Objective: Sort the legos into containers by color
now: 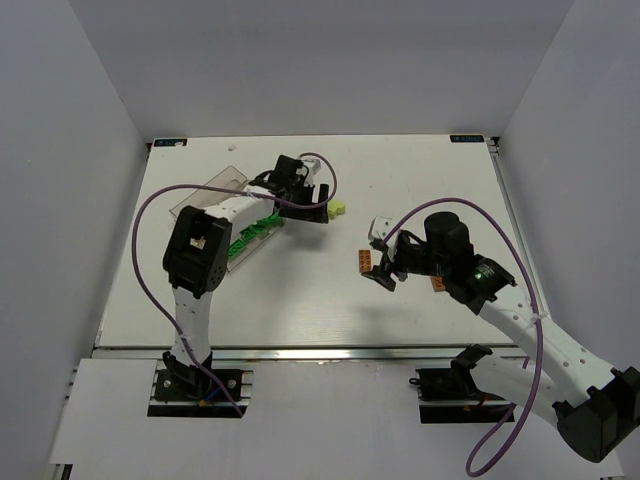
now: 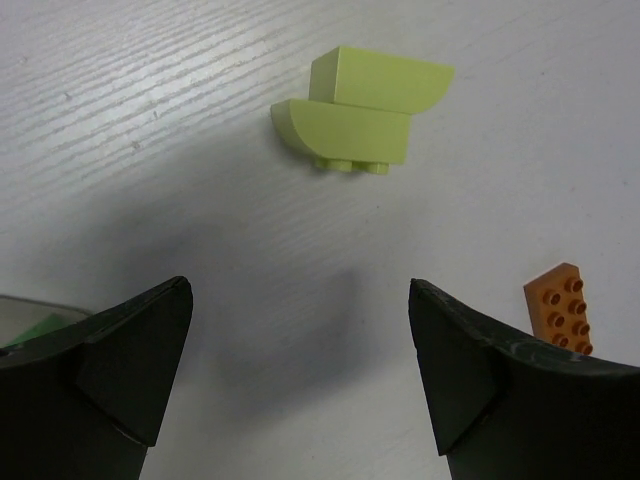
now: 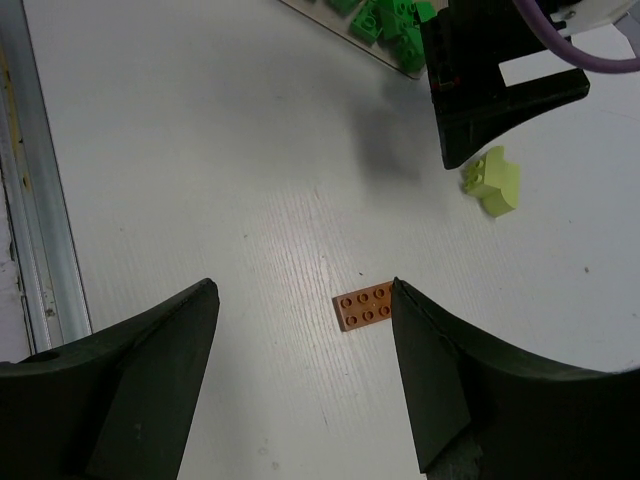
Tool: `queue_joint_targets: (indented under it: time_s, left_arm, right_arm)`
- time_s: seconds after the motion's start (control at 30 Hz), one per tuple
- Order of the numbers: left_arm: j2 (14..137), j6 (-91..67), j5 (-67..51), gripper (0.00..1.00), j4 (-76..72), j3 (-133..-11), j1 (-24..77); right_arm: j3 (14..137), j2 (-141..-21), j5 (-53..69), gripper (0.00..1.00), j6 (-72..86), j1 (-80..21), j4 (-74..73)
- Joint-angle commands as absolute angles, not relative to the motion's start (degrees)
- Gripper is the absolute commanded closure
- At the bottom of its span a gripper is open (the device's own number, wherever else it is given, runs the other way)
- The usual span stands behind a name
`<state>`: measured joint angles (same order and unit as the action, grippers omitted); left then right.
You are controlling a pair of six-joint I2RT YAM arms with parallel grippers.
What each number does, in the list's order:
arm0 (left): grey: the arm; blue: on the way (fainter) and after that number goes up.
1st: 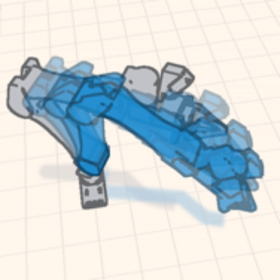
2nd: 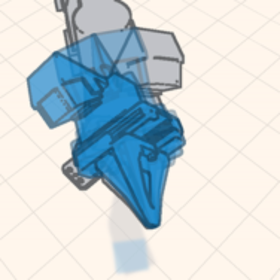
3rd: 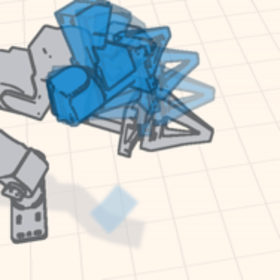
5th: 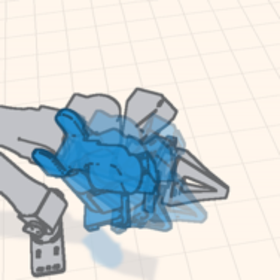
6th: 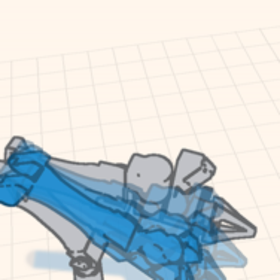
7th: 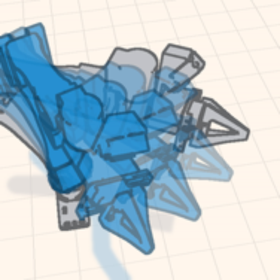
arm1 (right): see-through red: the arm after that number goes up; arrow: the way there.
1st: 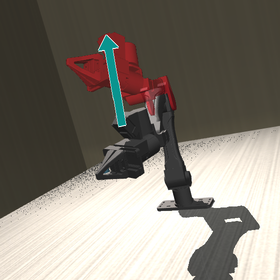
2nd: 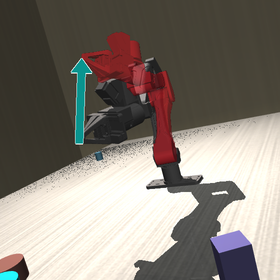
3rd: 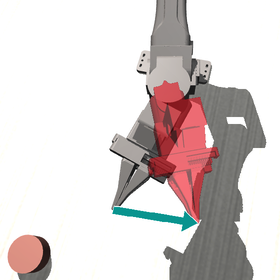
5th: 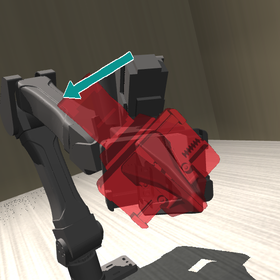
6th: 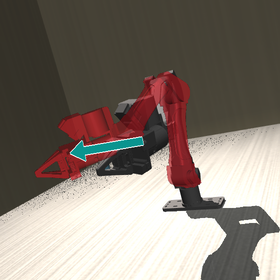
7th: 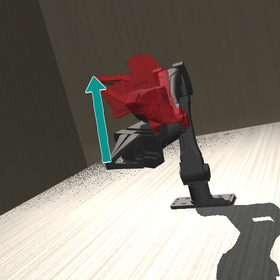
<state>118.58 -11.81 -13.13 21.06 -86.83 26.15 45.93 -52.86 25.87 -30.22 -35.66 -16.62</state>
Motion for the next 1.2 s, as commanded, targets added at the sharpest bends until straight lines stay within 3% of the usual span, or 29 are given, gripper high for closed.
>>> queue_joint_targets:
  time_s: [0.0,0.27,1.17]
  left_arm:
    - [119.26,-9.85,-8.01,0.02,22.23,-92.36,28.64]
    - [124.8,-7.74,-2.73,0.02,24.26,-98.52,29.97]
    - [133.95,-0.53,-3.08,0.07,24.79,-107.67,31.11]
  right_arm:
    - [46.58,-51.95,26.28,0.25,-29.97,-35.95,-16.0]
    - [46.58,-51.5,26.45,0.24,-29.97,-35.95,-16.0]
    - [46.58,-51.59,26.28,0.24,-30.32,-36.21,-16.08]
